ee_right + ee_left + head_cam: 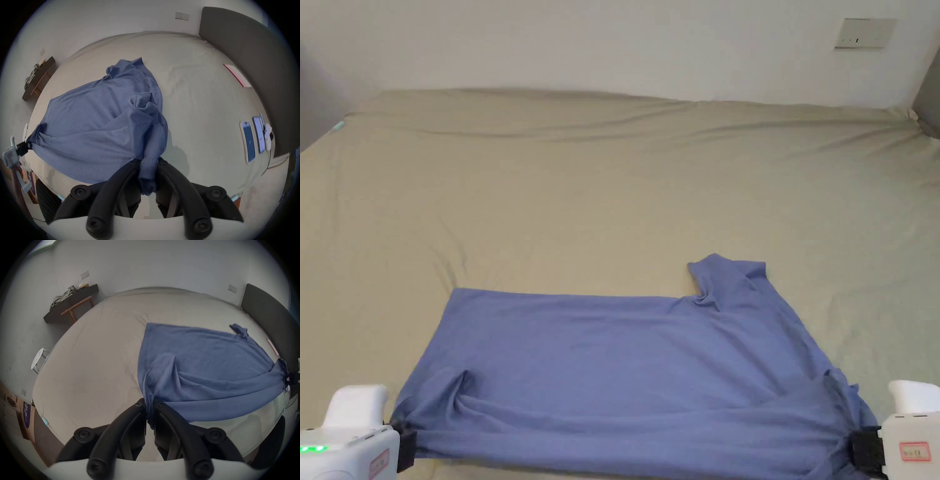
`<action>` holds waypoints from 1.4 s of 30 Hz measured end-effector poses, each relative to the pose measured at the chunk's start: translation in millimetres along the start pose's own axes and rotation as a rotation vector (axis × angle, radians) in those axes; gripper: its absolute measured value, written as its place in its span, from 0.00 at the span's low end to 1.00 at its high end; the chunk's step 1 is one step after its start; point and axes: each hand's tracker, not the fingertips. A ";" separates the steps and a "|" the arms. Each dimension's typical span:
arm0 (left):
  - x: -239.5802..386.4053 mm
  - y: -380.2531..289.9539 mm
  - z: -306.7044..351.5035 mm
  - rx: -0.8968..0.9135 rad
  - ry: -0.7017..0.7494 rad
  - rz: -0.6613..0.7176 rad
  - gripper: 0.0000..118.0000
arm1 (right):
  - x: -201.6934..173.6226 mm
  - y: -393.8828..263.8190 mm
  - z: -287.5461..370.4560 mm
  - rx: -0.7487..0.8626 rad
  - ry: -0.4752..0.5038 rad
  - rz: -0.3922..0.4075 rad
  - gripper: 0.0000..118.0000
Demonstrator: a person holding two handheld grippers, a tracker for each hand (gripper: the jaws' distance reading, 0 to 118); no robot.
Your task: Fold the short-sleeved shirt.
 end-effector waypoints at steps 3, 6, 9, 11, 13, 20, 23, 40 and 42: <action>-2.5 -31.4 -9.4 -0.082 0.000 0.000 0.05 | 2.9 -24.4 -10.0 -0.042 -0.001 -0.011 0.15; -4.5 -54.6 -18.2 -0.144 0.002 -0.004 0.05 | 4.5 -45.4 -30.5 -0.089 -0.015 -0.007 0.15; -4.8 -65.4 -29.4 -0.193 -0.004 -0.017 0.05 | 6.3 -56.5 -55.7 -0.120 -0.026 -0.007 0.15; -4.8 -62.2 -30.0 -0.184 -0.004 -0.011 0.06 | 4.2 -60.2 -70.4 -0.134 -0.030 0.009 0.17; -4.0 -55.2 -28.1 -0.205 -0.006 -0.005 0.16 | -0.9 -57.6 -67.7 -0.127 -0.057 0.026 0.39; -3.0 -26.4 4.6 -0.048 0.005 0.009 0.97 | 9.4 -8.3 -11.2 0.050 -0.147 -0.008 0.90; -0.7 5.9 36.7 0.117 -0.015 0.055 0.97 | -3.8 17.1 37.0 0.271 -0.146 0.037 0.90; 106.8 104.0 198.1 0.888 0.030 -0.155 0.10 | -144.9 27.2 186.7 0.979 -0.099 0.349 0.04; 115.9 104.2 194.9 0.893 0.021 -0.184 0.00 | -150.7 27.4 183.8 0.974 -0.082 0.365 0.02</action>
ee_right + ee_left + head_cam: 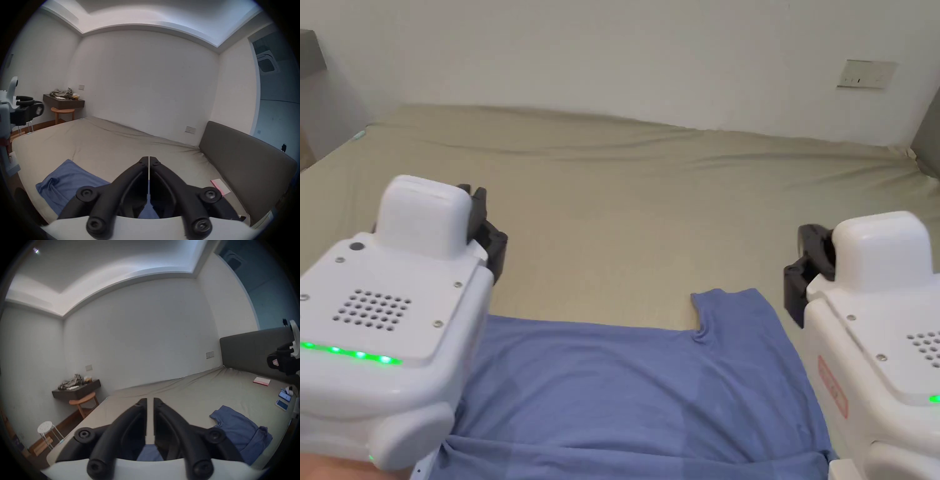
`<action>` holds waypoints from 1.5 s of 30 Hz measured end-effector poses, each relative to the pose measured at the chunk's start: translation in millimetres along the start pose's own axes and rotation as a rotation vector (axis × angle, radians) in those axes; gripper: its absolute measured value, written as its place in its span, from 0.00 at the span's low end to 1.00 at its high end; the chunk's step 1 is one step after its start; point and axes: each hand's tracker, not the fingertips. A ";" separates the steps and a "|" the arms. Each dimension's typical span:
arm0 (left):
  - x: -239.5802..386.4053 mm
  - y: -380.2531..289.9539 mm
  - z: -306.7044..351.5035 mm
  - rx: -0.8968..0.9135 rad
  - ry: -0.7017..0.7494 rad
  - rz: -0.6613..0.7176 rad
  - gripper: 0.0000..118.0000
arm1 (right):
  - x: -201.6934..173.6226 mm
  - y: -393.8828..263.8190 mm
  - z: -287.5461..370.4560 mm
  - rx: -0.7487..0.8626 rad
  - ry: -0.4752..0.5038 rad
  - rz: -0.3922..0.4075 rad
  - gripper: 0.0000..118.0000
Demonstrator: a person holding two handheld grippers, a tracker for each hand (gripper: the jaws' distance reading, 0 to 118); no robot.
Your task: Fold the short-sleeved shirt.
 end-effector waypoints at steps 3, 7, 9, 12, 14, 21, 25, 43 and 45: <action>10.7 2.1 -3.1 0.005 0.010 -0.013 0.00 | -6.6 -1.5 -6.8 -0.016 0.021 -0.010 0.02; 11.0 -0.7 -12.2 -0.015 0.002 -0.007 0.00 | -10.2 -4.2 -14.0 -0.010 -0.003 0.018 0.02; 8.3 -8.5 -20.5 -0.039 0.000 -0.005 0.00 | -7.6 -9.1 -21.3 -0.036 0.010 -0.001 0.02; 5.0 -31.7 -39.4 -0.150 -0.043 0.028 0.00 | -6.5 -23.2 -32.7 -0.069 0.010 -0.012 0.02; -1.6 -60.2 -56.1 -0.254 -0.079 0.056 0.00 | -2.3 -35.9 -42.1 -0.109 0.014 -0.018 0.02; -44.7 -196.7 -140.2 -0.696 -0.104 0.158 0.89 | 22.6 -83.7 -73.2 -0.258 -0.011 -0.048 0.02; -72.0 -231.9 -198.4 -0.750 -0.025 0.139 0.93 | 39.4 -106.5 -89.0 -0.332 -0.045 -0.045 0.02; -44.8 -273.3 -284.9 -0.886 -0.134 0.021 0.00 | 55.1 -132.3 -122.2 -0.455 -0.062 -0.037 0.02; -39.8 -270.4 -281.8 -0.854 -0.107 -0.024 0.00 | 56.6 -131.4 -127.6 -0.435 -0.035 -0.041 0.02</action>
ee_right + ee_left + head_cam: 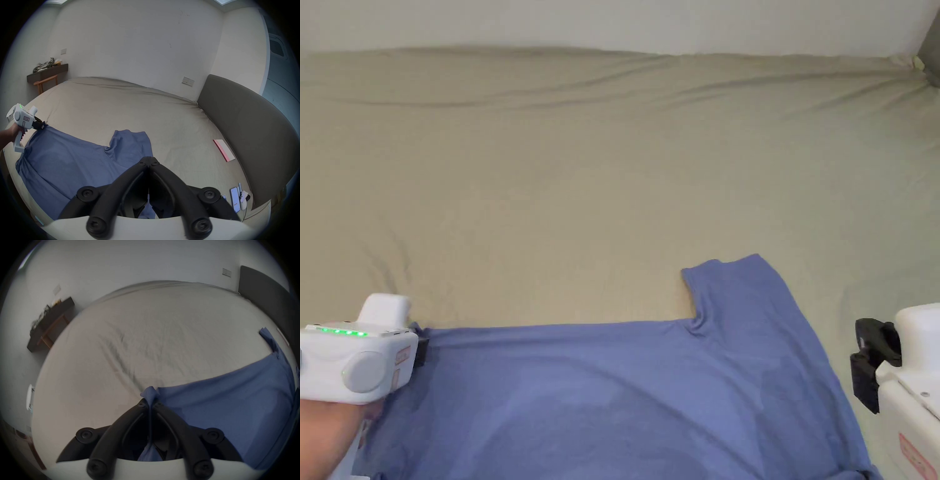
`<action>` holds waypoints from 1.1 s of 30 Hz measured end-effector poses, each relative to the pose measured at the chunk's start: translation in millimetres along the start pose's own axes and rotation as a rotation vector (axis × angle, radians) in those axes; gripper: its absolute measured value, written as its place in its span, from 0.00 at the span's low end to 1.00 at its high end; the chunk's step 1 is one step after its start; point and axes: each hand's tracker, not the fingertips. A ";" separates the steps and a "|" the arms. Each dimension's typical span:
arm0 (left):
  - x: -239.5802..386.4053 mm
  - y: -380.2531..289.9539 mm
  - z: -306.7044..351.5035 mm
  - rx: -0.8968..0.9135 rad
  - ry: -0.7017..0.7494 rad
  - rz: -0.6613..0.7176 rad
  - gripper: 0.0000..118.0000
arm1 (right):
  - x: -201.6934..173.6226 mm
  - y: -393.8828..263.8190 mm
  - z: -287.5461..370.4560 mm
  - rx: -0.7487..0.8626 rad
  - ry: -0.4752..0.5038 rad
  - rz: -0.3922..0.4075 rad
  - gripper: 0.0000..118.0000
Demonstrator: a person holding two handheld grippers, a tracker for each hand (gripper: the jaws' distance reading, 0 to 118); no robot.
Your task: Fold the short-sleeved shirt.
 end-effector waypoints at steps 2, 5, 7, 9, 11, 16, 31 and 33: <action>7.6 0.0 19.4 0.058 0.038 -0.010 0.00 | 3.5 5.3 -11.1 -0.019 -0.001 0.004 0.02; 9.4 -1.1 58.0 0.131 0.017 0.003 0.00 | 14.6 8.9 -35.0 -0.071 0.032 -0.007 0.33; 7.6 -2.0 84.3 0.193 -0.003 0.010 0.00 | 23.4 9.5 -65.6 -0.178 0.084 -0.039 0.88; 12.1 -5.5 104.8 0.218 0.007 -0.002 0.00 | 26.2 4.6 -99.5 -0.248 0.130 -0.080 0.94; 10.3 -8.8 119.7 0.247 0.014 -0.014 0.00 | 28.6 -4.4 -138.4 -0.325 0.137 -0.107 0.94; 10.1 -22.8 147.4 0.291 0.020 -0.003 0.00 | 32.1 -39.8 -213.2 -0.496 0.097 -0.116 0.94; -2.0 -39.4 145.2 0.238 0.040 0.001 0.00 | 16.7 -21.4 -181.4 -0.394 0.179 -0.056 0.04; -7.1 -38.9 154.5 0.247 0.036 0.011 0.00 | 23.7 -12.2 -163.8 -0.378 0.188 -0.059 0.04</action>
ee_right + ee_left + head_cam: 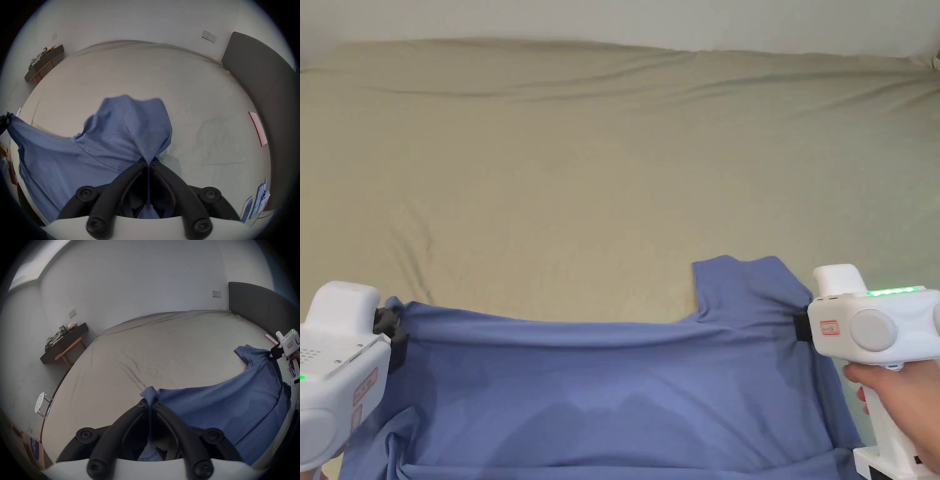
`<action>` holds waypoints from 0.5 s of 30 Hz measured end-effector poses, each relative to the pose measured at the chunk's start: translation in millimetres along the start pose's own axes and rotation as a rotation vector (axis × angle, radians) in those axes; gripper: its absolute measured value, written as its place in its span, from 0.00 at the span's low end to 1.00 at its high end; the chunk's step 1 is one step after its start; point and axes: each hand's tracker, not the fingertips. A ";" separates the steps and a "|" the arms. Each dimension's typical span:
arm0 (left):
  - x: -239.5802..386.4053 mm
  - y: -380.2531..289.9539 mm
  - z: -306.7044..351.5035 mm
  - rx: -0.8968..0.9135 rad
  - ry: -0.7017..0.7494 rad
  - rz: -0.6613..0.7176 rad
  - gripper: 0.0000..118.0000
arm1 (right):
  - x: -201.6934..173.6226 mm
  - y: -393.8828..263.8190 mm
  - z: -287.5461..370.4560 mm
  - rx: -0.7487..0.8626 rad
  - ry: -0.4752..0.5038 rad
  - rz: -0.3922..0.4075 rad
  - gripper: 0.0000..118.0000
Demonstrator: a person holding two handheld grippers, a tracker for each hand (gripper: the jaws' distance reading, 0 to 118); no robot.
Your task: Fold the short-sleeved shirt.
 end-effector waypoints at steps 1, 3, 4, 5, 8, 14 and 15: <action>-3.0 1.3 4.9 0.004 0.003 0.001 0.00 | 2.4 -0.7 13.1 0.012 0.003 -0.002 0.04; -3.6 3.8 21.7 0.009 0.010 0.004 0.00 | 7.8 -1.4 38.4 0.029 0.015 -0.008 0.04; -6.6 4.1 27.3 0.011 0.012 0.008 0.00 | 9.6 -3.3 50.2 0.036 0.021 -0.011 0.04; -10.1 3.3 34.5 0.012 0.013 0.013 0.00 | 10.9 -6.9 63.7 0.045 0.028 -0.009 0.04; -13.1 -2.0 54.8 0.003 0.013 0.022 0.00 | 12.3 -19.5 97.5 0.048 0.044 0.001 0.04; -13.6 -31.7 84.1 -0.055 0.004 0.007 0.00 | 3.9 -62.5 147.2 -0.014 0.072 0.056 0.04; -13.6 -38.0 86.7 -0.065 0.000 0.005 0.00 | 3.0 -69.3 149.9 -0.026 0.075 0.061 0.04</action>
